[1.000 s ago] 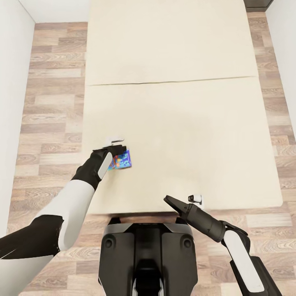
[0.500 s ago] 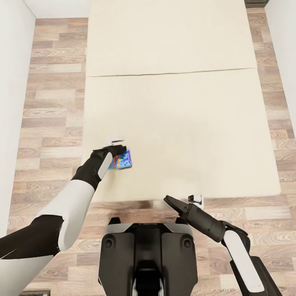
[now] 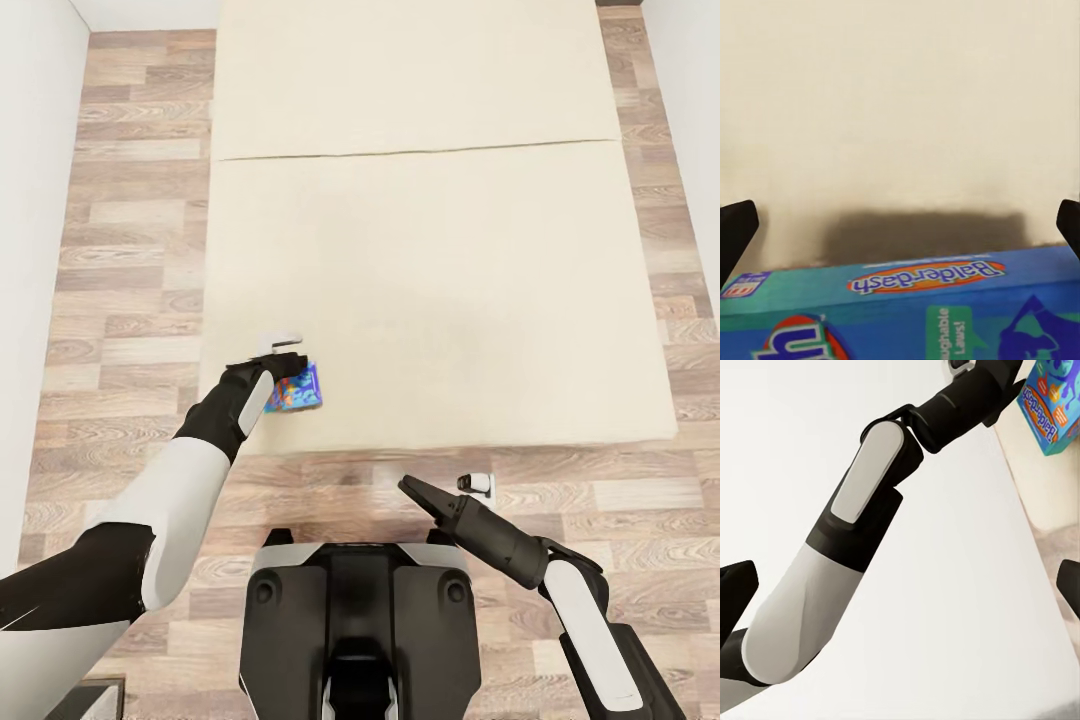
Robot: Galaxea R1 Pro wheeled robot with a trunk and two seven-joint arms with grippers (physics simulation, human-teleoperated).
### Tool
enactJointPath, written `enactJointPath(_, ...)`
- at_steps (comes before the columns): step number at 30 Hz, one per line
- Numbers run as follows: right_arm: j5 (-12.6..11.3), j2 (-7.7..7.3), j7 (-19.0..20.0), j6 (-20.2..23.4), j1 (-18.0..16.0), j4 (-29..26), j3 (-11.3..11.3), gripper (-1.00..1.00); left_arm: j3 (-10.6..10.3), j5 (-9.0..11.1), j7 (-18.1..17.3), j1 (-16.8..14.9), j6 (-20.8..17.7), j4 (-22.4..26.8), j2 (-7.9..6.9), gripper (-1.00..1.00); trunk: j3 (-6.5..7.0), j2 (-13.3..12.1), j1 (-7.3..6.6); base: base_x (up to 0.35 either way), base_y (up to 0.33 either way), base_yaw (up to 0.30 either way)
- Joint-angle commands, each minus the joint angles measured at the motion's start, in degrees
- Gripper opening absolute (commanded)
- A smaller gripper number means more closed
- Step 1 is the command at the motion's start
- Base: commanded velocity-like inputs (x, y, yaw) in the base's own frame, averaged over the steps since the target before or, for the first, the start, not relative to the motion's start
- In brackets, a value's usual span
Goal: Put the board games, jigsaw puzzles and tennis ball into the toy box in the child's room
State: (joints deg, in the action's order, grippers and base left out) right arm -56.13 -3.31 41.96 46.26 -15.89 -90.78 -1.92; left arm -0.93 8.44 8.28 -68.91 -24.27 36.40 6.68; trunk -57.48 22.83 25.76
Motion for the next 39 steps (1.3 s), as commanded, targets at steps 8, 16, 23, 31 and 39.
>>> enactJointPath(8, -0.3, -0.03, -0.1, 0.3, 0.0, 0.0, 0.0, 1.00, -0.1, 0.6, 0.4, 0.0, -0.3, 0.1, 0.00, 1.00, -0.06, 0.1, 0.02, -0.154, 0.000, 0.000)
enactJointPath(16, -0.3, -0.03, -0.1, 0.3, 0.0, 0.0, 0.0, 1.00, -0.1, 0.6, 0.4, 0.0, -0.3, 0.1, 0.00, 1.00, -0.06, 0.1, 0.02, -0.043, 0.000, 0.000)
enactJointPath(23, -0.2, -0.03, -0.1, 0.1, 0.0, 0.3, 0.0, 1.00, -0.1, 0.6, 0.4, 0.0, -0.3, 0.1, 0.00, 1.00, -0.06, 0.1, 0.02, -0.057, 0.000, 0.000)
enactJointPath(31, -0.3, -0.06, -0.1, -2.0, 0.0, 0.3, 0.0, 1.00, -0.1, 0.6, 0.4, 0.0, -0.2, 0.1, 0.00, 1.00, -0.06, 0.1, 0.02, -0.005, 0.000, 0.000)
enactJointPath(39, -0.3, -0.11, -0.2, -2.4, 0.0, 0.4, 0.0, 1.00, -0.1, 0.6, 0.4, 0.0, -0.2, 0.1, 0.00, 1.00, -0.06, 0.1, 0.02, -0.001, 0.000, 0.000)
